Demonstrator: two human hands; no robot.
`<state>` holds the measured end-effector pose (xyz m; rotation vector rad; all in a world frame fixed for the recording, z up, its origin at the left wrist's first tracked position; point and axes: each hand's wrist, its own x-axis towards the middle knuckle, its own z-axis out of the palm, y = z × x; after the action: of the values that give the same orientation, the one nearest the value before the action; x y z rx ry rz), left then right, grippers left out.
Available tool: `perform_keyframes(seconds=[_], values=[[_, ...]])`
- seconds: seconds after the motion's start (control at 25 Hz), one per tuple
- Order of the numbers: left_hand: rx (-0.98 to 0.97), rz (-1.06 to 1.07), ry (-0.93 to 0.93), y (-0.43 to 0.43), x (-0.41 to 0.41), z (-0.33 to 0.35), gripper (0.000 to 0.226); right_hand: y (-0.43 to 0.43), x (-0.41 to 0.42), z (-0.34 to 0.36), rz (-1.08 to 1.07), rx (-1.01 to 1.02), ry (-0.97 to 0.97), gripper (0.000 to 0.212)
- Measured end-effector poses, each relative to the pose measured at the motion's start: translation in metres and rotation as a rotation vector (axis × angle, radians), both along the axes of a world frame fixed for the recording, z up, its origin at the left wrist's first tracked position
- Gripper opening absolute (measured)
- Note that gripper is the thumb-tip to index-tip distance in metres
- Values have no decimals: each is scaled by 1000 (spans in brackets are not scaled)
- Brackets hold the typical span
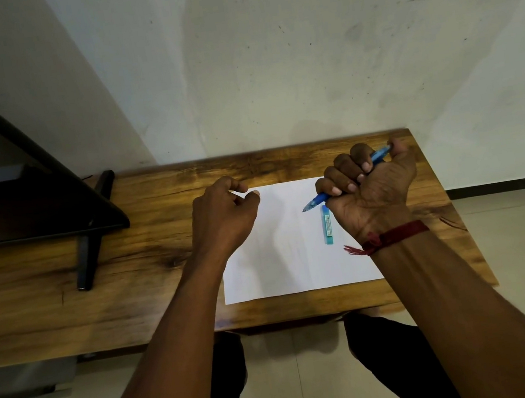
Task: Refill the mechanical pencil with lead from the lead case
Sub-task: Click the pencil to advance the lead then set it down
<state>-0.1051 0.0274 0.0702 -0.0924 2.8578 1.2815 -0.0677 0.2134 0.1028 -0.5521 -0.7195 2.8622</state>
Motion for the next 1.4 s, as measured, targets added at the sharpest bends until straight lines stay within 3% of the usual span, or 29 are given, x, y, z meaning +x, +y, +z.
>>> perform_keyframes(seconds=[1.12,1.28,1.4], values=[[1,2,18,0,0,1,16,0,0,0,46,2,19,59],[-5,0,16,0,0,1,17,1,-1,0,14,24,-2,50],[-1,-1,14,0,0,0,17,1,1,0,35,18,-1,57]])
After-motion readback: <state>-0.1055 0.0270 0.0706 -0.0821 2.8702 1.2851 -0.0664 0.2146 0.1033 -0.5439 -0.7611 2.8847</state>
